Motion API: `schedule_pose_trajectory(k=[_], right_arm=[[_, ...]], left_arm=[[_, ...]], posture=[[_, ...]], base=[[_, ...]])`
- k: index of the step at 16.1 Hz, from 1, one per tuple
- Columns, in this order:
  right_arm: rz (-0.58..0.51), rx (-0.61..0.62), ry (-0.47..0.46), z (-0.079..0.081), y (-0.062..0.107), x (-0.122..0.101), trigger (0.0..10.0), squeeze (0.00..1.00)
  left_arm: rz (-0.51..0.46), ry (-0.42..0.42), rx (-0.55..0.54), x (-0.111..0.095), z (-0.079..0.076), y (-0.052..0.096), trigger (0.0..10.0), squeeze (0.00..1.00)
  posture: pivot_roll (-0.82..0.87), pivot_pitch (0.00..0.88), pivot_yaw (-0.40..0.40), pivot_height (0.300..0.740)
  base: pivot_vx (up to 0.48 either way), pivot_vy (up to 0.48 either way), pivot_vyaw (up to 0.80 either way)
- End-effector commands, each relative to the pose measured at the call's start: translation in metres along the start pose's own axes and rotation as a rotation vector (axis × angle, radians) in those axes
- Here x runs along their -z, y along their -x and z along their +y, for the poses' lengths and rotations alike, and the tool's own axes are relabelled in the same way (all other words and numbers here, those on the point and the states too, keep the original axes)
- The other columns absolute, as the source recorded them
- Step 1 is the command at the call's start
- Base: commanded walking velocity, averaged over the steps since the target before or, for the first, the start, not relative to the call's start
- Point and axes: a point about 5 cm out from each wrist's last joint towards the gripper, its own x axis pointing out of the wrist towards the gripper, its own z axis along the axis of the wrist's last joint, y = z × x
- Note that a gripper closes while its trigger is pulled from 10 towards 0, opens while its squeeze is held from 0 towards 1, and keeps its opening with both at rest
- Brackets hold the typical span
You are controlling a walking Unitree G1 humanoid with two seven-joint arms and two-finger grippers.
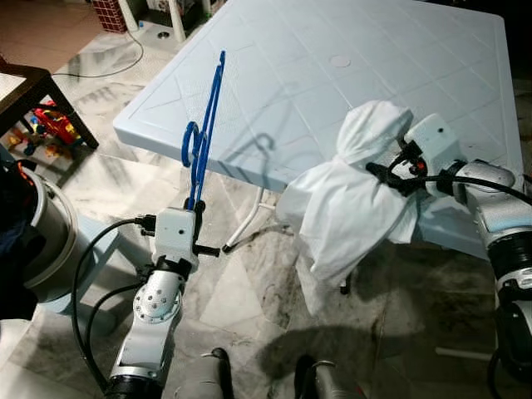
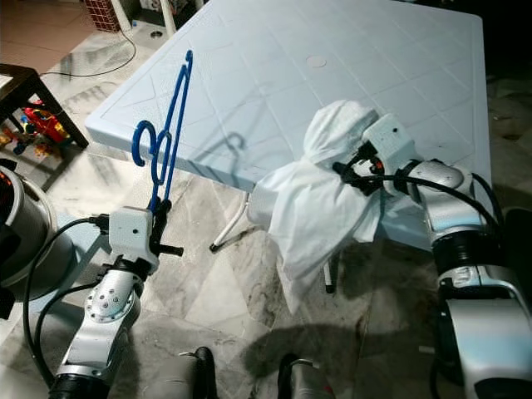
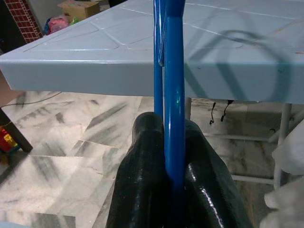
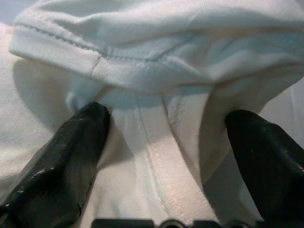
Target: Hang hanger
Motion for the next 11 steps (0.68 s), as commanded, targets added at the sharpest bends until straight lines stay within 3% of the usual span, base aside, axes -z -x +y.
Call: schedule_pose_trajectory(k=[1,7,11], right_arm=[[0.080,-0.064,-0.034,0.017,-0.005,0.021,0.0,0.00],[0.078,-0.079,-0.112,0.031,-0.012,0.026,0.0,0.00],[0.049,-0.023,-0.331,0.040,-0.022,0.031,0.0,0.00]], left_arm=[[0.007,0.000,0.003,0.002,0.000,0.002,10.0,0.00],[0.011,0.004,0.003,0.004,0.000,0.003,10.0,0.00],[0.011,0.003,0.002,0.004,0.001,0.004,10.0,0.00]], posture=[[0.04,0.211,0.036,0.740],[0.04,0.214,0.035,0.740],[0.05,0.216,0.034,0.740]], base=[[0.000,0.000,0.00],[0.000,0.000,0.00],[0.000,0.000,0.00]])
